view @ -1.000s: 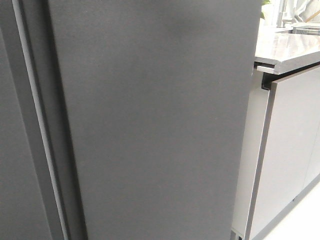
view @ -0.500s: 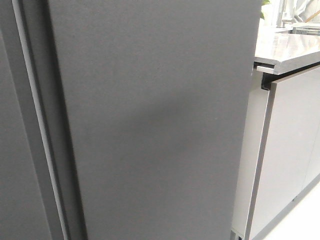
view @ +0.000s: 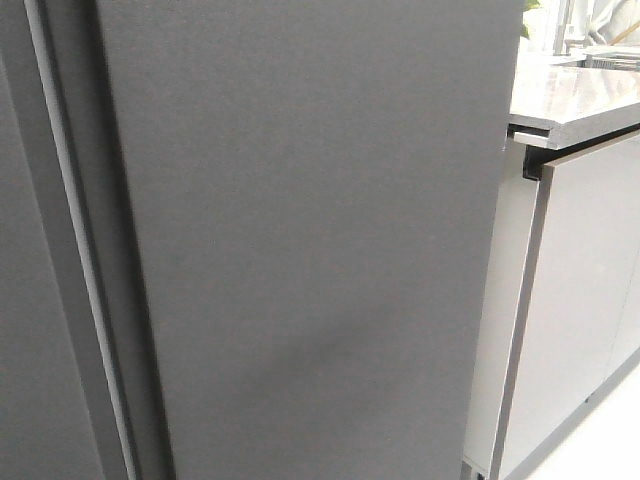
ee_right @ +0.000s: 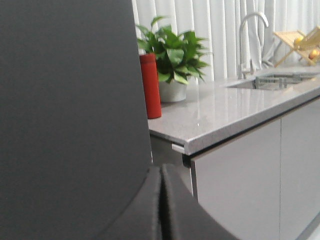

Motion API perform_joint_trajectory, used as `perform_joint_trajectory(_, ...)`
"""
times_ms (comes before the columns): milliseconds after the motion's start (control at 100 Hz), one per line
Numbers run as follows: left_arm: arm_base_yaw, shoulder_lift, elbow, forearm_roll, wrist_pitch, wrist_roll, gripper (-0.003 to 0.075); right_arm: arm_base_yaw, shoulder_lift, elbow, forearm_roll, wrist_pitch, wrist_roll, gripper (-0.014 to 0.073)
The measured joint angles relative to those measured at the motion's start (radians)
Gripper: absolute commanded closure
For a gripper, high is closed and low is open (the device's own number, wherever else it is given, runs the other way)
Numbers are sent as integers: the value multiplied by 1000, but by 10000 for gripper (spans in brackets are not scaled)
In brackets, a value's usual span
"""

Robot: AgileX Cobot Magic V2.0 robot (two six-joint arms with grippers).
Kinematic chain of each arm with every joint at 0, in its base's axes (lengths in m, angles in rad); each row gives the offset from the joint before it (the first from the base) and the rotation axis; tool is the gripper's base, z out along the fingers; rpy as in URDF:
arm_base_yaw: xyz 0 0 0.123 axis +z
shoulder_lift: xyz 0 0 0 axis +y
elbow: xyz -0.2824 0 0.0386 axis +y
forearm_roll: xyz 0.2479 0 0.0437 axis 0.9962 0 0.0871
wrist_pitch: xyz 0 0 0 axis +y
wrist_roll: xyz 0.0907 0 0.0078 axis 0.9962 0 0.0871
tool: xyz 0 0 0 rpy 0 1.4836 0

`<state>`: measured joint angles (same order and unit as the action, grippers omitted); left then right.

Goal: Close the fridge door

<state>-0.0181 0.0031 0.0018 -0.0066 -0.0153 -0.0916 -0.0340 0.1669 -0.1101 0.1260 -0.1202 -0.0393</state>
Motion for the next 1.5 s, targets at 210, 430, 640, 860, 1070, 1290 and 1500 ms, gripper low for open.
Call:
perform_joint_trajectory(210, 0, 0, 0, 0, 0, 0, 741, 0, -93, 95, 0, 15, 0, 670)
perform_joint_trajectory(430, 0, 0, 0, 0, 0, 0, 741, 0, -172, 121, -23, 77, 0, 670)
perform_joint_trajectory(640, 0, 0, 0, 0, 0, 0, 741, 0, -174, 121, -69, 94, 0, 670)
perform_joint_trajectory(860, 0, 0, 0, 0, 0, 0, 741, 0, -174, 121, -71, 101, 4, 670)
perform_joint_trajectory(1070, 0, 0, 0, 0, 0, 0, 741, 0, -174, 121, -71, 109, 6, 670)
perform_joint_trajectory(1290, 0, 0, 0, 0, 0, 0, 741, 0, -174, 121, -71, 110, 6, 670)
perform_joint_trajectory(1500, 0, 0, 0, 0, 0, 0, 741, 0, -174, 121, -73, 110, 6, 670)
